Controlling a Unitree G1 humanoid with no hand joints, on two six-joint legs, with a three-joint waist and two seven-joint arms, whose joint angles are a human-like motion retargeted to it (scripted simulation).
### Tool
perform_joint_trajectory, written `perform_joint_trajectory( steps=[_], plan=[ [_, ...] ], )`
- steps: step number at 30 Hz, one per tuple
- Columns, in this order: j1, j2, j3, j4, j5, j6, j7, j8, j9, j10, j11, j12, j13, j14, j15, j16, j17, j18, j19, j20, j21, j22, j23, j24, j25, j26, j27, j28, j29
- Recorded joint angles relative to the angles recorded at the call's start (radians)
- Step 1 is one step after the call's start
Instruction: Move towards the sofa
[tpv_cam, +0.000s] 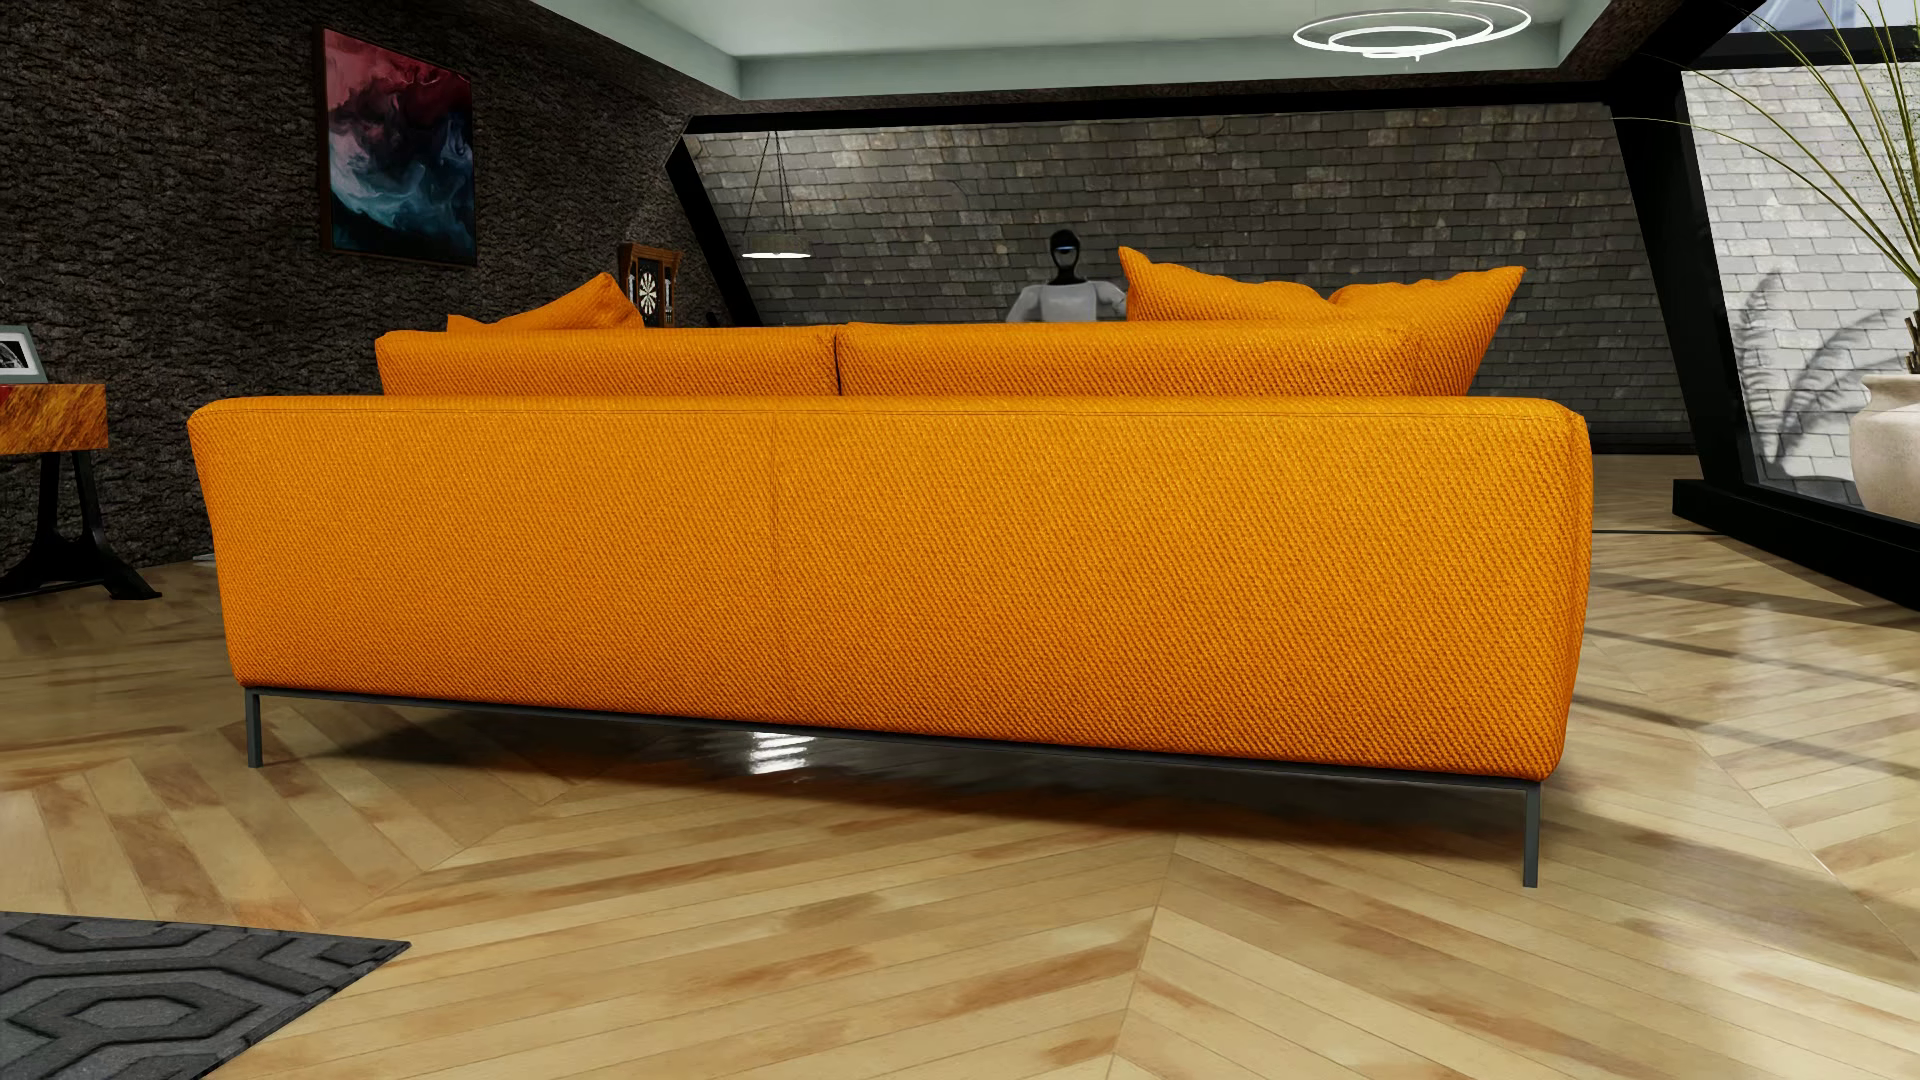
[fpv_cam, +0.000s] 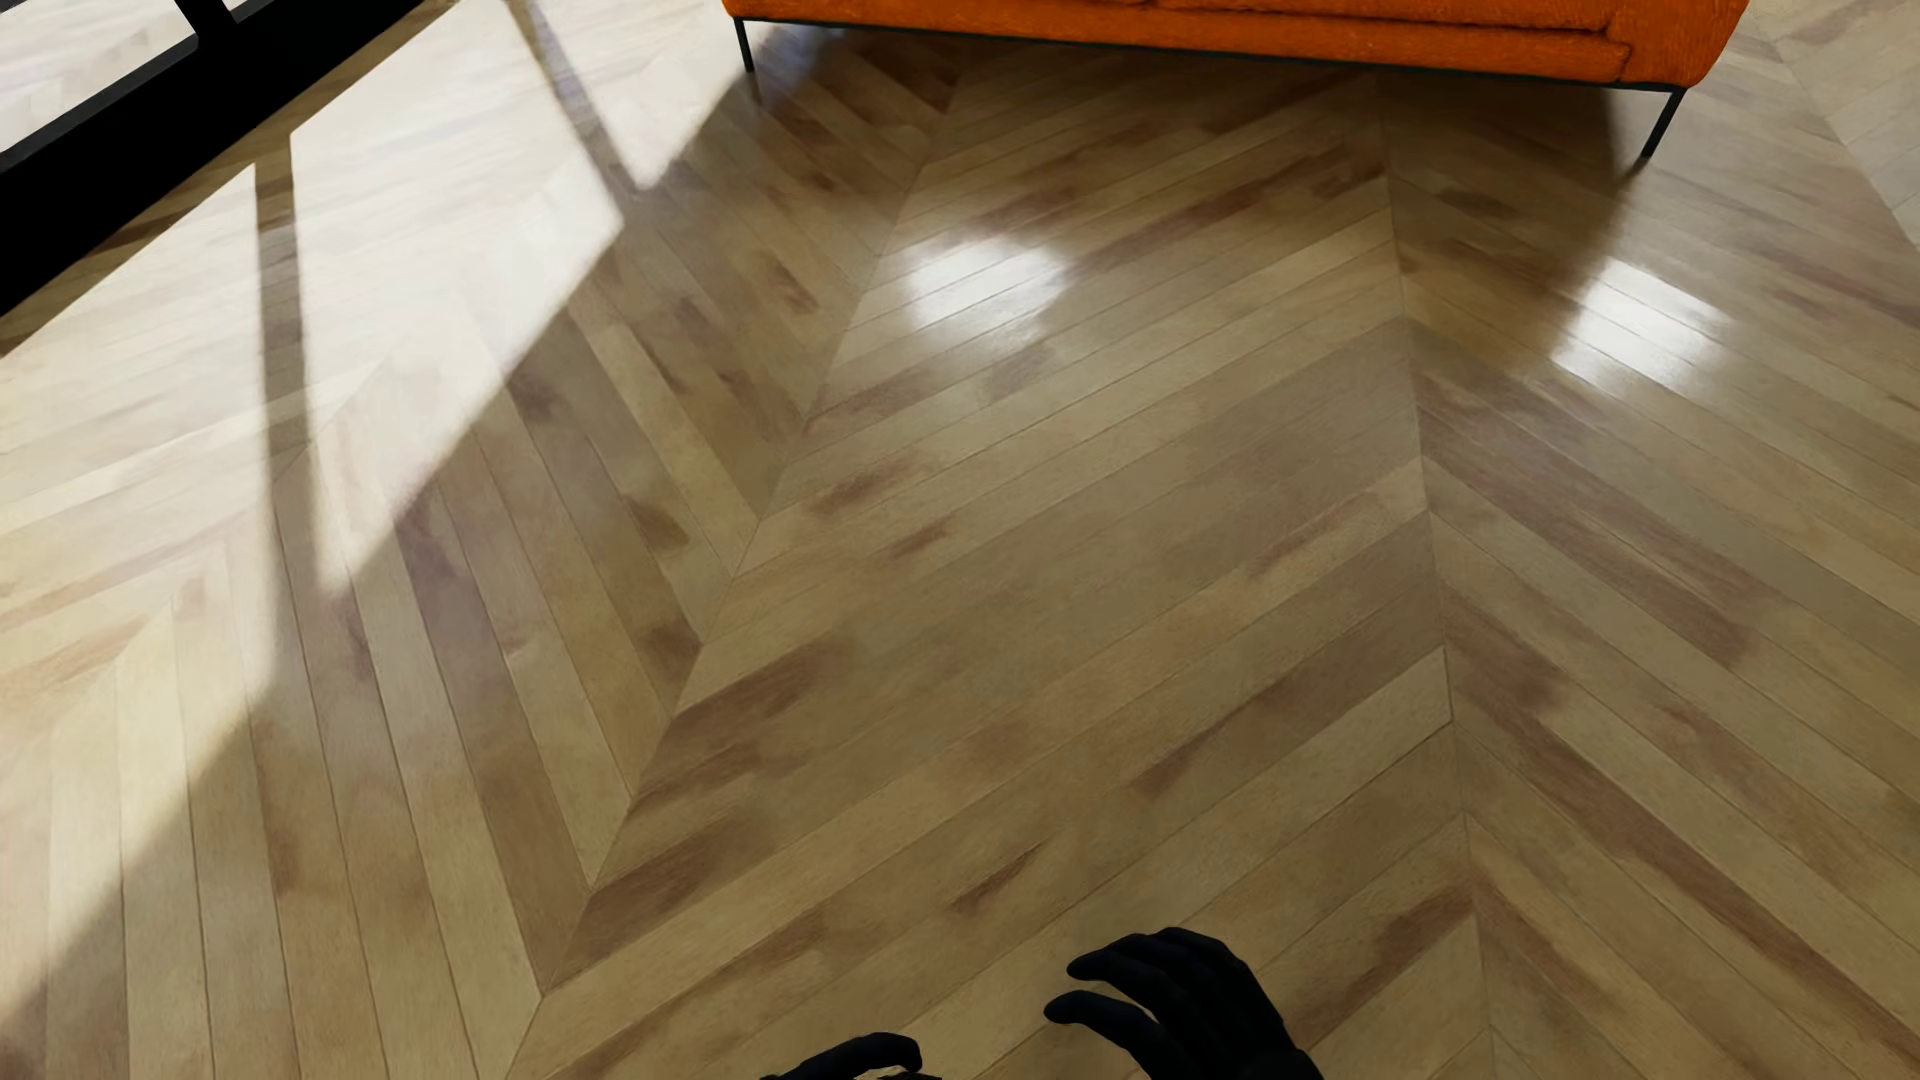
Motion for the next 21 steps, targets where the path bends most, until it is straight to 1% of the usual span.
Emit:
perform_joint_trajectory(
  steps=[2,3,4,6,7,8,9,10,11,12,13,14,16,17,18,19,20,21],
  plan=[
    [-0.066,0.069,0.013,-0.04,0.011,-0.01,0.021,-0.01,0.003,-0.191,-0.03,0.033,-0.006,-0.069,-0.017,0.007,-0.014,0.047,-0.003,0.048,0.041,-0.022,0.027,0.018,0.012,0.013,0.01,-0.013,0.001],
    [-0.09,0.098,0.021,-0.071,0.016,-0.016,0.022,-0.012,0.003,-0.315,-0.047,0.048,-0.014,-0.073,-0.021,0.01,-0.018,0.054,-0.003,0.07,0.06,-0.038,0.035,0.029,0.026,0.021,0.017,-0.016,0.001],
    [-0.105,0.128,0.03,-0.108,0.02,-0.024,0.016,-0.012,0.003,-0.451,-0.069,0.057,-0.015,-0.031,-0.022,-0.004,-0.021,0.075,-0.002,0.096,0.068,-0.035,0.035,0.037,0.037,0.021,0.019,-0.018,0.001],
    [-0.107,0.192,0.044,-0.177,0.028,-0.041,0.007,-0.01,-0.001,-0.74,-0.128,0.089,-0.022,0.084,-0.013,-0.024,-0.024,0.076,0.001,0.152,0.076,-0.035,0.036,0.046,0.057,0.015,0.019,-0.024,0.0],
    [-0.097,0.225,0.048,-0.211,0.034,-0.05,-0.011,-0.006,-0.003,-0.868,-0.157,0.109,-0.027,0.115,-0.008,-0.031,-0.028,0.066,0.003,0.184,0.081,-0.036,0.038,0.055,0.063,0.011,0.019,-0.035,0.0],
    [-0.095,0.256,0.051,-0.239,0.04,-0.06,-0.036,0.002,-0.004,-0.938,-0.178,0.129,-0.033,0.107,-0.008,-0.037,-0.035,0.029,0.006,0.219,0.089,-0.04,0.042,0.069,0.067,0.006,0.019,-0.05,0.0],
    [-0.096,0.287,0.056,-0.267,0.045,-0.069,-0.088,0.014,-0.005,-0.928,-0.182,0.151,-0.036,0.145,-0.002,-0.046,-0.041,0.045,0.007,0.257,0.098,-0.045,0.047,0.087,0.072,-0.002,0.02,-0.066,0.001],
    [-0.098,0.312,0.06,-0.29,0.044,-0.08,-0.123,0.028,-0.006,-0.892,-0.18,0.17,-0.038,0.215,0.008,-0.06,-0.047,0.1,0.008,0.295,0.105,-0.051,0.052,0.105,0.083,-0.013,0.022,-0.075,0.001],
    [-0.08,0.331,0.062,-0.287,0.038,-0.093,-0.114,0.042,-0.008,-0.864,-0.163,0.182,-0.039,0.279,0.02,-0.078,-0.05,0.084,0.02,0.329,0.107,-0.056,0.062,0.127,0.097,-0.027,0.024,-0.063,0.001],
    [-0.066,0.338,0.063,-0.288,0.022,-0.11,-0.092,0.055,-0.009,-0.845,-0.13,0.184,-0.043,0.27,0.068,-0.099,-0.048,0.082,0.024,0.353,0.103,-0.058,0.076,0.153,0.105,-0.043,0.025,-0.029,0.0],
    [-0.047,0.335,0.065,-0.298,-0.002,-0.132,-0.074,0.07,-0.011,-0.826,-0.083,0.183,-0.047,0.236,0.13,-0.117,-0.048,0.081,0.052,0.366,0.093,-0.056,0.093,0.174,0.099,-0.056,0.026,0.001,0.0],
    [-0.018,0.313,0.066,-0.307,-0.029,-0.154,-0.058,0.086,-0.013,-0.82,-0.005,0.183,-0.047,0.206,0.225,-0.125,-0.052,0.096,0.105,0.369,0.089,-0.049,0.11,0.183,0.084,-0.065,0.027,0.008,0.0],
    [0.029,0.205,0.068,-0.321,-0.084,-0.192,-0.015,0.127,-0.01,-0.794,0.259,0.188,-0.053,0.139,0.396,-0.13,-0.107,0.12,0.196,0.358,0.121,-0.038,0.146,0.174,0.06,-0.073,0.03,-0.033,0.0],
    [0.047,0.128,0.071,-0.328,-0.127,-0.211,0.013,0.132,-0.005,-0.769,0.418,0.186,-0.067,0.1,0.492,-0.134,-0.144,0.131,0.258,0.347,0.149,-0.042,0.156,0.164,0.053,-0.079,0.032,-0.051,0.004],
    [0.065,0.049,0.076,-0.337,-0.182,-0.23,0.042,0.12,0.0,-0.746,0.564,0.175,-0.083,0.064,0.594,-0.139,-0.171,0.141,0.272,0.329,0.173,-0.047,0.156,0.152,0.05,-0.086,0.033,-0.046,0.004],
    [0.089,-0.032,0.078,-0.349,-0.222,-0.249,0.067,0.136,0.006,-0.729,0.678,0.156,-0.097,0.029,0.612,-0.142,-0.181,0.147,0.273,0.304,0.185,-0.047,0.146,0.142,0.058,-0.092,0.033,-0.017,0.001],
    [0.116,-0.105,0.078,-0.358,-0.237,-0.266,0.087,0.165,0.012,-0.716,0.755,0.133,-0.104,-0.004,0.525,-0.146,-0.178,0.15,0.272,0.279,0.181,-0.05,0.124,0.134,0.071,-0.093,0.032,0.009,0.0],
    [0.143,-0.17,0.075,-0.365,-0.24,-0.279,0.101,0.192,0.017,-0.701,0.791,0.118,-0.104,-0.037,0.433,-0.155,-0.178,0.15,0.272,0.264,0.166,-0.064,0.099,0.122,0.075,-0.088,0.029,0.013,0.0]
  ],
)
